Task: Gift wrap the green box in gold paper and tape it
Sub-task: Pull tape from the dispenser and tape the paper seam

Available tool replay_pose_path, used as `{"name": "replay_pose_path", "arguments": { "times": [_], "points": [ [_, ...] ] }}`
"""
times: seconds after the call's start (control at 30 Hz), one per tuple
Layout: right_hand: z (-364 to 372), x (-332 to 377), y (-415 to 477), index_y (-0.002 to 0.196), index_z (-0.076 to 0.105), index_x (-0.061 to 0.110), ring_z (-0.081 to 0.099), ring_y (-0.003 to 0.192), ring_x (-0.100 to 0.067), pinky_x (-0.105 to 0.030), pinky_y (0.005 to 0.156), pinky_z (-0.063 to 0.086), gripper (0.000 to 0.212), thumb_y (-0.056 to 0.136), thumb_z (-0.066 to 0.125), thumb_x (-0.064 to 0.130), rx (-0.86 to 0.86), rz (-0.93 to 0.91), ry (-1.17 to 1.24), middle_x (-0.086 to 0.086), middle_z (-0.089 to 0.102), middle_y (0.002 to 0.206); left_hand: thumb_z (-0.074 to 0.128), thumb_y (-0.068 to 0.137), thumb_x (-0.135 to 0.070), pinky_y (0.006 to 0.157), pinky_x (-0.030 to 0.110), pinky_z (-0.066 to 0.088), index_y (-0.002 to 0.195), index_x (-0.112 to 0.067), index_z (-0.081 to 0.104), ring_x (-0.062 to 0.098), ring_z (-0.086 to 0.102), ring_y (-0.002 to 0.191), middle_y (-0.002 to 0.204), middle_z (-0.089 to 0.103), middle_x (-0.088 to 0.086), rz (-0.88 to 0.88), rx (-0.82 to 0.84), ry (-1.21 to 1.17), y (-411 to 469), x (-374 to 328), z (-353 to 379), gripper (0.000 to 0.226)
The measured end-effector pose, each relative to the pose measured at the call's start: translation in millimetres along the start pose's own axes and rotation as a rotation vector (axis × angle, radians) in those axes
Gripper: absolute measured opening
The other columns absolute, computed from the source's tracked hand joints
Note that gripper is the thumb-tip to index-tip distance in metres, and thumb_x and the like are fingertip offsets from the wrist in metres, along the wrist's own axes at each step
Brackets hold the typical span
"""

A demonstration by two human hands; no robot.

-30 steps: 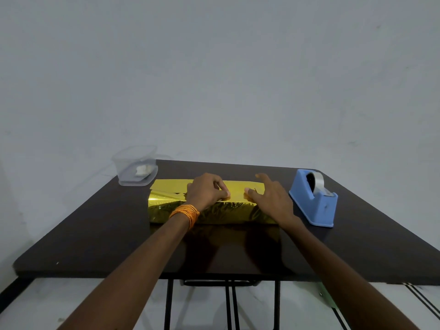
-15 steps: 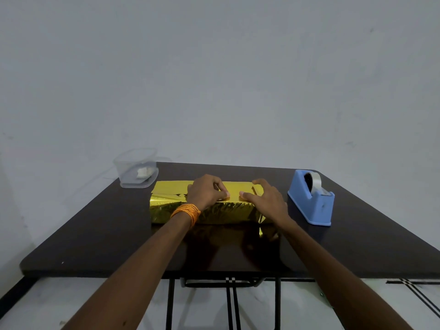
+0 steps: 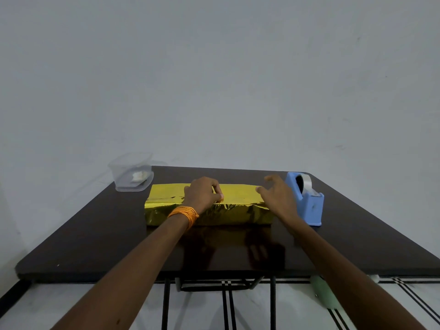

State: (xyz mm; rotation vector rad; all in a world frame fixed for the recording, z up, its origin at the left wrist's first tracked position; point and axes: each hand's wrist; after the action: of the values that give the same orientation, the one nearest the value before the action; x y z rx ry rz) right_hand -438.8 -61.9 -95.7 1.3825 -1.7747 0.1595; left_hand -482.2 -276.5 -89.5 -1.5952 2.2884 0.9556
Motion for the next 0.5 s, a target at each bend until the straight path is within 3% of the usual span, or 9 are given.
{"name": "replay_pose_path", "arguments": {
  "times": [0.07,0.17,0.23,0.33,0.43,0.5],
  "points": [
    [-20,-1,2,0.116,0.059,0.024,0.061,0.085,-0.016,-0.034,0.079,0.048,0.032,0.088,0.065,0.038,-0.055,-0.008,-0.018,0.0,0.067,0.094,0.071,0.086,-0.029,0.097,0.044,0.039,0.083,-0.025,0.07,0.018,0.06,0.097,0.086,0.065,-0.009,0.041,-0.017,0.122,-1,-8,-2,0.005],
    [-51,-18,14,0.089,0.067,0.019,0.06,0.081,-0.017,-0.032,0.073,0.046,0.01,0.087,0.064,0.028,-0.157,-0.013,-0.029,0.003,0.066,0.087,0.065,0.087,-0.021,0.094,0.042,0.039,0.086,-0.019,0.069,0.019,0.06,0.094,0.091,0.065,-0.002,0.148,-0.097,0.352,-3,-27,1,0.005],
    [-69,-34,21,0.066,0.06,0.012,0.057,0.065,-0.022,-0.031,0.06,0.044,0.019,0.084,0.059,0.018,-0.187,0.039,-0.064,-0.001,0.061,0.066,0.061,0.09,-0.019,0.095,0.042,0.039,0.091,-0.018,0.068,0.02,0.058,0.096,0.094,0.063,-0.001,0.248,-0.159,0.439,-4,-40,8,0.008],
    [-92,-58,24,0.056,0.039,0.013,0.036,0.052,-0.02,-0.027,0.052,0.028,0.033,0.083,0.059,0.01,-0.222,0.128,-0.049,-0.002,0.038,0.05,0.058,0.093,-0.022,0.091,0.037,0.042,0.096,-0.019,0.069,0.018,0.059,0.095,0.098,0.064,-0.001,0.321,-0.131,0.247,-2,-68,25,0.011],
    [-105,-75,26,0.058,0.04,0.012,0.031,0.055,-0.018,-0.028,0.054,0.025,0.036,0.085,0.064,0.014,-0.193,0.196,0.03,-0.003,0.036,0.053,0.064,0.089,-0.02,0.078,0.031,0.051,0.092,-0.015,0.073,0.016,0.062,0.088,0.094,0.07,0.0,0.272,-0.031,-0.062,3,-102,45,0.011],
    [-107,-81,30,0.059,0.04,0.012,0.033,0.058,-0.019,-0.031,0.056,0.027,0.04,0.087,0.067,0.021,-0.134,0.263,0.127,-0.004,0.036,0.056,0.067,0.085,-0.02,0.078,0.032,0.054,0.093,-0.013,0.073,0.018,0.064,0.087,0.092,0.071,0.002,0.233,0.047,-0.155,7,-120,60,0.012]
  ]
}}
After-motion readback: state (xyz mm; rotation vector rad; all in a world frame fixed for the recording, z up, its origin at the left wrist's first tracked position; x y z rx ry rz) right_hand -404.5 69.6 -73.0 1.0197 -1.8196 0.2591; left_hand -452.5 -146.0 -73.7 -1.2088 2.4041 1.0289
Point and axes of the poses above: each hand's wrist, its own y-axis towards the middle knuckle, its own z-axis out of the palm, x = y × z
